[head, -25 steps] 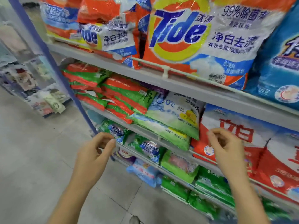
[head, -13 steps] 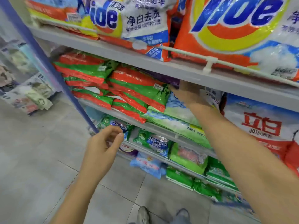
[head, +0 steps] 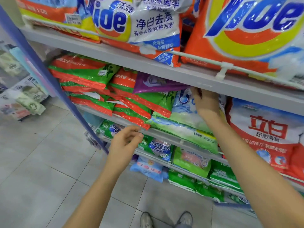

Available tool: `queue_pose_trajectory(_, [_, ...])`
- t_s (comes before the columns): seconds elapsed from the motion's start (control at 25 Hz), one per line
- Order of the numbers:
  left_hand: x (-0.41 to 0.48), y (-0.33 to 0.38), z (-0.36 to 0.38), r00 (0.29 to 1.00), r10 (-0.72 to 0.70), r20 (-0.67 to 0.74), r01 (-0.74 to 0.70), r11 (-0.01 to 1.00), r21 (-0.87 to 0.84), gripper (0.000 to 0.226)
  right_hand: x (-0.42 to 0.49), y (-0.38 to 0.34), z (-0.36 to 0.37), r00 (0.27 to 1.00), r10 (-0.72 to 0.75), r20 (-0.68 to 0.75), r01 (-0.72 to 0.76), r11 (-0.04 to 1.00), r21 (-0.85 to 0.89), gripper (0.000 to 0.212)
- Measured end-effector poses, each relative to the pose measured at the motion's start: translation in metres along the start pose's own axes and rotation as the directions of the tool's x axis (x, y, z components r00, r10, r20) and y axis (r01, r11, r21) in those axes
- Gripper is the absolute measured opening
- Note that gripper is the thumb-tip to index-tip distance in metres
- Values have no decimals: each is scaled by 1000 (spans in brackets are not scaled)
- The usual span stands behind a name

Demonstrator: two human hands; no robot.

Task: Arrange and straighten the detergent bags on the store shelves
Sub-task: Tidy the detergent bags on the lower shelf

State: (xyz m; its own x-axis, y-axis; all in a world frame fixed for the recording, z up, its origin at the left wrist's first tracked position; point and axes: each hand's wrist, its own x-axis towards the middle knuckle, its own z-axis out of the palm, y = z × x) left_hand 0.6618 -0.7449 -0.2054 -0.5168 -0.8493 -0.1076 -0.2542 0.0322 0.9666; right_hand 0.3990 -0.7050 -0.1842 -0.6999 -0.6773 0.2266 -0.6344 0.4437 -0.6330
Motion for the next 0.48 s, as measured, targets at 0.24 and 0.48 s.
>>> queue_pose_trajectory(0.24, [25, -3, 45, 933, -324, 155, 359, 824, -438, 20, -83, -8, -27, 992, -110, -59, 118, 977, 175, 27])
queue_pose_trajectory(0.48, [44, -32, 37, 942, -326, 79, 330, 859, -391, 88, -106, -26, -80, 927, 118, 357, -288, 832, 473, 31])
